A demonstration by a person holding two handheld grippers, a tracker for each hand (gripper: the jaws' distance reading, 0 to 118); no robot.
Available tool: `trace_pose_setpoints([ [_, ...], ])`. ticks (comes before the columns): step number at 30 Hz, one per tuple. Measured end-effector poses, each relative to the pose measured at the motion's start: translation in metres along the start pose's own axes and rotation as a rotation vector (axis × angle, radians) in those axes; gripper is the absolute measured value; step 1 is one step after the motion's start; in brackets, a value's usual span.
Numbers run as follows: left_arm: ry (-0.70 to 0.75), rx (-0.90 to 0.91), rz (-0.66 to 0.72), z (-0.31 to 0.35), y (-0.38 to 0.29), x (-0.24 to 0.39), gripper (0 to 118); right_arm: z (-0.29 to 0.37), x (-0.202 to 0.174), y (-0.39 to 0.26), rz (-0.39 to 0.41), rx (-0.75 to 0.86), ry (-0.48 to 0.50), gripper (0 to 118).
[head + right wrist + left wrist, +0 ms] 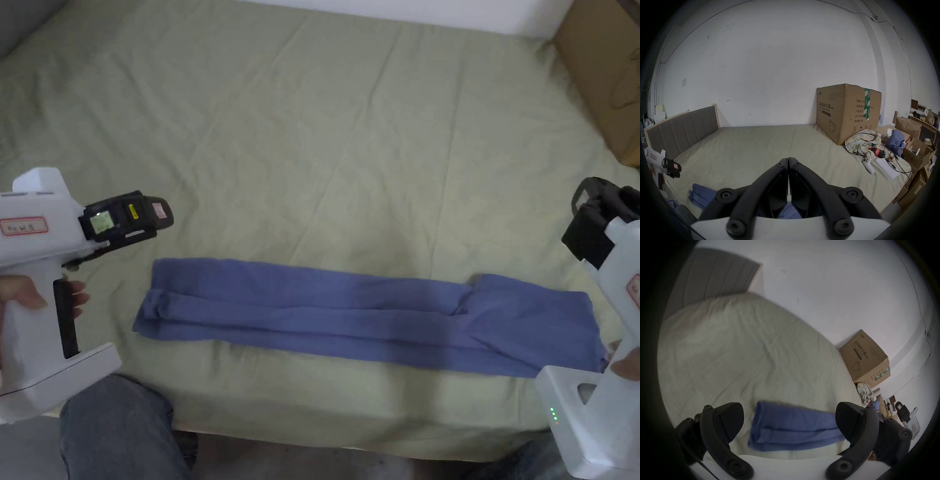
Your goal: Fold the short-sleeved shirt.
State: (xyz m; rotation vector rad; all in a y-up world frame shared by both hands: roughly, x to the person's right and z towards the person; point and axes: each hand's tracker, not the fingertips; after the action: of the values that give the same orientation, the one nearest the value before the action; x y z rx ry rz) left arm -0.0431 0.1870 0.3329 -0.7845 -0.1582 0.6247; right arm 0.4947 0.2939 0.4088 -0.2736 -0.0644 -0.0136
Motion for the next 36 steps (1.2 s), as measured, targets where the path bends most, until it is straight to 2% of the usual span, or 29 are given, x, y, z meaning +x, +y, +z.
trace_pose_setpoints([
  [2,-0.002,-0.052,0.016,-0.009,-0.009,-0.018,116,-0.003,-0.005,-0.001,0.008,-0.014,0.004,0],
  [6,-0.118,-0.154,0.121,-0.029,-0.029,-0.047,116,-0.008,-0.015,-0.002,0.030,-0.048,0.017,0],
  [11,-0.061,-0.252,0.171,-0.052,-0.044,-0.060,115,-0.008,-0.019,-0.002,0.044,-0.059,0.015,0],
  [16,-0.103,-0.286,0.171,-0.062,-0.049,-0.055,113,-0.009,-0.017,0.000,0.071,-0.077,0.003,0],
  [17,-0.111,-0.290,0.182,-0.063,-0.048,-0.055,110,-0.008,-0.015,0.001,0.066,-0.076,0.000,0],
  [18,-0.127,-0.289,0.200,-0.063,-0.048,-0.053,101,-0.008,-0.015,0.002,0.060,-0.075,-0.002,0],
  [19,-0.134,-0.280,0.213,-0.064,-0.048,-0.052,82,-0.007,-0.015,0.003,0.056,-0.075,-0.003,0],
  [20,-0.117,-0.283,0.225,-0.067,-0.048,-0.052,52,-0.007,-0.013,0.003,0.053,-0.072,-0.005,0],
  [21,-0.057,-0.291,0.236,-0.071,-0.049,-0.049,35,-0.006,-0.013,0.004,0.055,-0.070,-0.008,0],
  [24,-0.006,-0.322,0.174,-0.075,-0.048,-0.041,17,-0.002,-0.011,0.006,0.062,-0.064,-0.013,0],
  [28,0.112,-0.335,0.087,-0.073,-0.039,-0.012,12,0.003,-0.006,0.009,0.074,-0.051,-0.021,0],
  [33,0.188,-0.239,-0.225,-0.045,-0.026,0.063,11,0.009,0.001,0.012,0.065,-0.033,-0.026,0],
  [36,0.164,-0.176,-0.355,-0.021,-0.023,0.116,11,0.012,0.004,0.013,0.081,-0.004,-0.040,0],
])
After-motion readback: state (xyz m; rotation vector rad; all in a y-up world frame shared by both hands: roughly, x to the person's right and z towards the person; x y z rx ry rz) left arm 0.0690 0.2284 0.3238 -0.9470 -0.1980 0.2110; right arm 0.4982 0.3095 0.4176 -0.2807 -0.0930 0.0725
